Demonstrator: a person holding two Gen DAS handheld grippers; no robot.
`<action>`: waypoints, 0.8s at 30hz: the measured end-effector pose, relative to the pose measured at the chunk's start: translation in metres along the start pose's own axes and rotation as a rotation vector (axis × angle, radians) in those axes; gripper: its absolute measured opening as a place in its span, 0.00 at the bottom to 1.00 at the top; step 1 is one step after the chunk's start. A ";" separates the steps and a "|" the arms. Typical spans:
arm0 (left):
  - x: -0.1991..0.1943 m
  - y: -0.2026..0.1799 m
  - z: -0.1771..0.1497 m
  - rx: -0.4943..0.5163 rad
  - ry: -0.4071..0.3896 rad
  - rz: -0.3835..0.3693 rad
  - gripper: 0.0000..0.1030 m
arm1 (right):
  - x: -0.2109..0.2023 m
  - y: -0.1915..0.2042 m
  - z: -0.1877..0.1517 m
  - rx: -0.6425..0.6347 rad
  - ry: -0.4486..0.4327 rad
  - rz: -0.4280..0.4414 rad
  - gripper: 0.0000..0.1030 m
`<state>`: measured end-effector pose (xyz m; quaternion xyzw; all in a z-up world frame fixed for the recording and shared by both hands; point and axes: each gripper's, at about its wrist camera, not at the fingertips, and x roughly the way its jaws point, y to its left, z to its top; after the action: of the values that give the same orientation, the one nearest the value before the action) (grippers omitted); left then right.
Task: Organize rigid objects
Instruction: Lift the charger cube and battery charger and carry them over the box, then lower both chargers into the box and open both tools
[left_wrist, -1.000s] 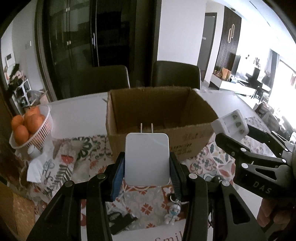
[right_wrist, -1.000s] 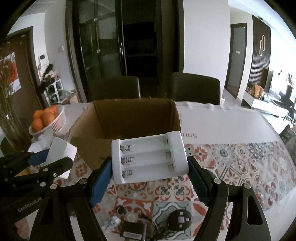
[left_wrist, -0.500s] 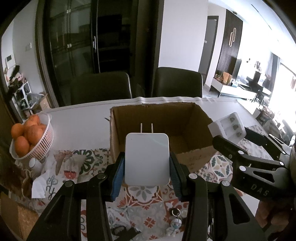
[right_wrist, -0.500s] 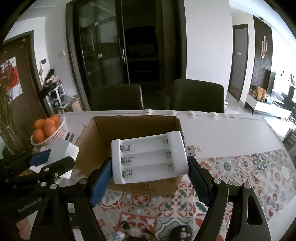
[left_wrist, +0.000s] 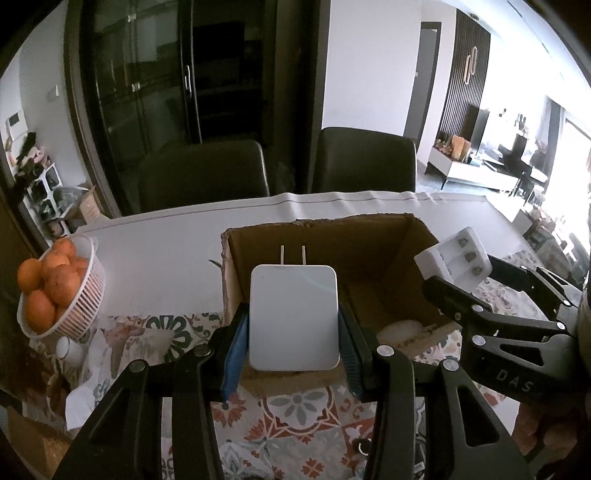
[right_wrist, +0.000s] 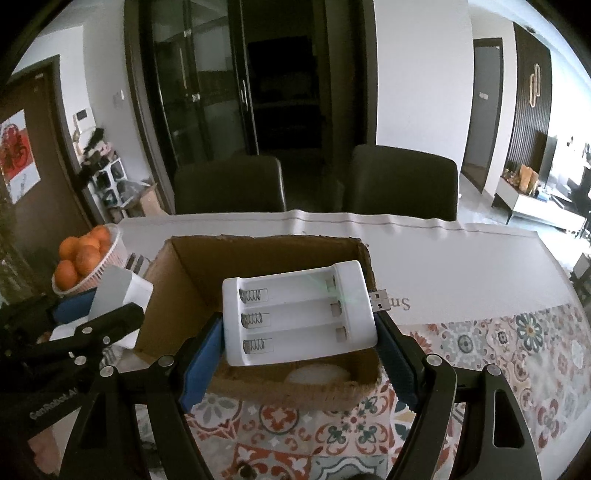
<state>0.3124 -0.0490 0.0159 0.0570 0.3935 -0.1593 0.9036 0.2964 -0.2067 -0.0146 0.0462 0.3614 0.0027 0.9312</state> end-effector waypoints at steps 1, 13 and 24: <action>0.003 0.000 0.001 0.000 0.004 0.001 0.43 | 0.004 0.000 0.002 -0.002 0.008 0.000 0.77; 0.041 -0.001 0.014 0.009 0.087 -0.009 0.43 | 0.038 -0.006 0.009 -0.034 0.079 -0.024 0.75; 0.033 -0.002 0.012 0.013 0.051 0.027 0.51 | 0.040 -0.012 0.004 -0.006 0.093 0.001 0.77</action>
<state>0.3417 -0.0613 0.0004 0.0720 0.4145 -0.1483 0.8950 0.3282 -0.2171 -0.0397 0.0437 0.4041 0.0064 0.9137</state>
